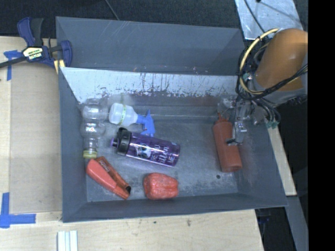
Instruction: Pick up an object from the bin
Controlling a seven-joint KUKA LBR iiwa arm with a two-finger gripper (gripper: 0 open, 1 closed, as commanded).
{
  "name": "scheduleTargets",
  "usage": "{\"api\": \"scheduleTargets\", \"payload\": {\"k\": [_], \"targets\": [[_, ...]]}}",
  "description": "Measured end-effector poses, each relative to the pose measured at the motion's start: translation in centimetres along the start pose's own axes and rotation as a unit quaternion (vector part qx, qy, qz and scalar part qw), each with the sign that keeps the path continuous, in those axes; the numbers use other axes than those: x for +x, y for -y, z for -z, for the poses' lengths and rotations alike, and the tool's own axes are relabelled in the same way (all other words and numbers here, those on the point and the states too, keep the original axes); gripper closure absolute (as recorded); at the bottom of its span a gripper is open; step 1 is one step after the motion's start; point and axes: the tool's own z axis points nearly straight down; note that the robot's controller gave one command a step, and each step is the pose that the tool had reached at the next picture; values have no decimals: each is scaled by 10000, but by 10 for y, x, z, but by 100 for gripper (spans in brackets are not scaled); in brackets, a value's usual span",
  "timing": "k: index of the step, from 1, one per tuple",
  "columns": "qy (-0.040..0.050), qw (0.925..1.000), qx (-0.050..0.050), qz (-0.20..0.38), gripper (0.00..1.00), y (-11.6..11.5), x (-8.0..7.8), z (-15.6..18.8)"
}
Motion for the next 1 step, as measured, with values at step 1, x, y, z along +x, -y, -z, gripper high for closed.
{"api": "scheduleTargets", "payload": {"k": [1], "targets": [[19, 9956, 2, -937, 100, 10, -7, -3]]}}
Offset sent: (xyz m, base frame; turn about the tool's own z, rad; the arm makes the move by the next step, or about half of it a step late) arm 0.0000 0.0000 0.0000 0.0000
